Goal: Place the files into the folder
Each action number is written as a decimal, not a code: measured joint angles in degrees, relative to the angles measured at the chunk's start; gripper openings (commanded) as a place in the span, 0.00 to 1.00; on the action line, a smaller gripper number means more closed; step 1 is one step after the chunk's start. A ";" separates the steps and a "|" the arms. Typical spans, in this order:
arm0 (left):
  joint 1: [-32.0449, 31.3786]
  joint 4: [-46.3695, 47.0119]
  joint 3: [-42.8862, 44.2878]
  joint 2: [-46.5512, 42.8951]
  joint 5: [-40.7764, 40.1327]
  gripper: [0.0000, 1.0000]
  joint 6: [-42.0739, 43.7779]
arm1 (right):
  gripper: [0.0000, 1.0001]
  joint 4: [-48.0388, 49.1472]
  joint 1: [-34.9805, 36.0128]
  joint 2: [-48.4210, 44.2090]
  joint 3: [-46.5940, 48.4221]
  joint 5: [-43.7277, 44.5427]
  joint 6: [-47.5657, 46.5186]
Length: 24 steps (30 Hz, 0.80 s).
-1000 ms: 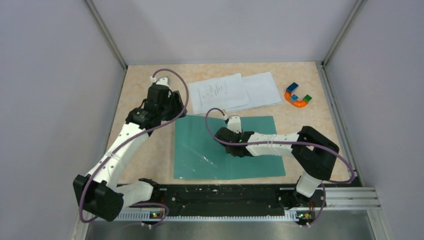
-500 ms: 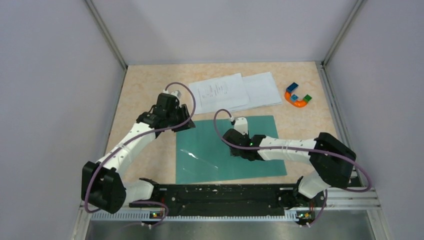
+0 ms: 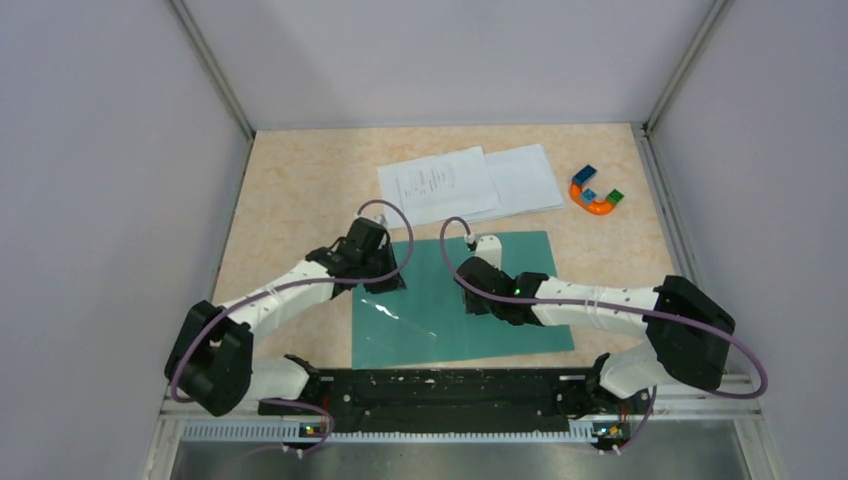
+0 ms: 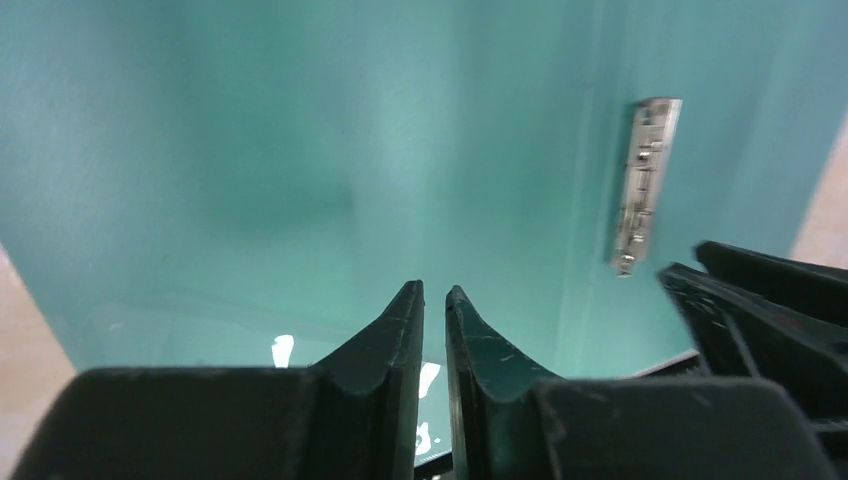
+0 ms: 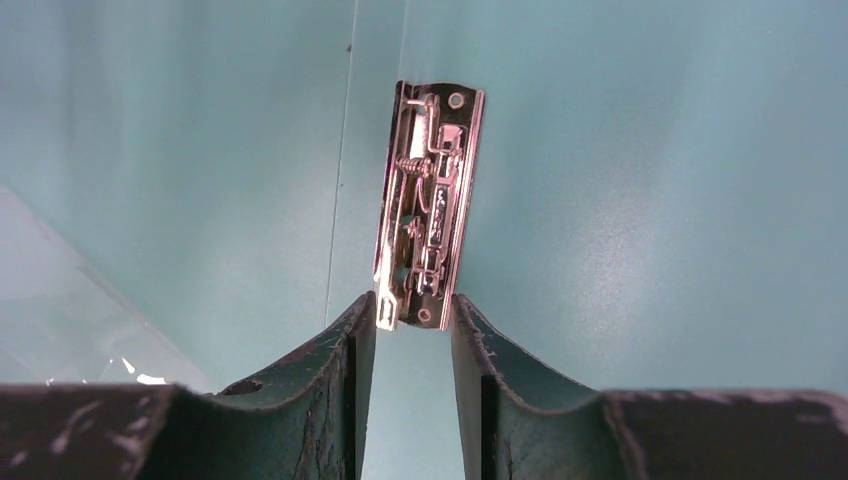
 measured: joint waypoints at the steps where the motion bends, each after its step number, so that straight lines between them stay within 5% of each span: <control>1: -1.09 -0.17 -1.05 -0.46 -1.75 0.19 -0.85 | 0.30 -0.04 0.00 -0.20 0.09 -0.39 0.00; 9: -8.35 -0.33 -10.38 -8.61 -14.60 0.20 -11.26 | 0.23 -1.62 0.02 1.31 3.06 -2.40 0.00; 24: -8.98 0.96 -15.15 -7.06 -23.50 0.14 -21.46 | 0.18 -3.26 0.57 6.60 3.41 -3.45 0.68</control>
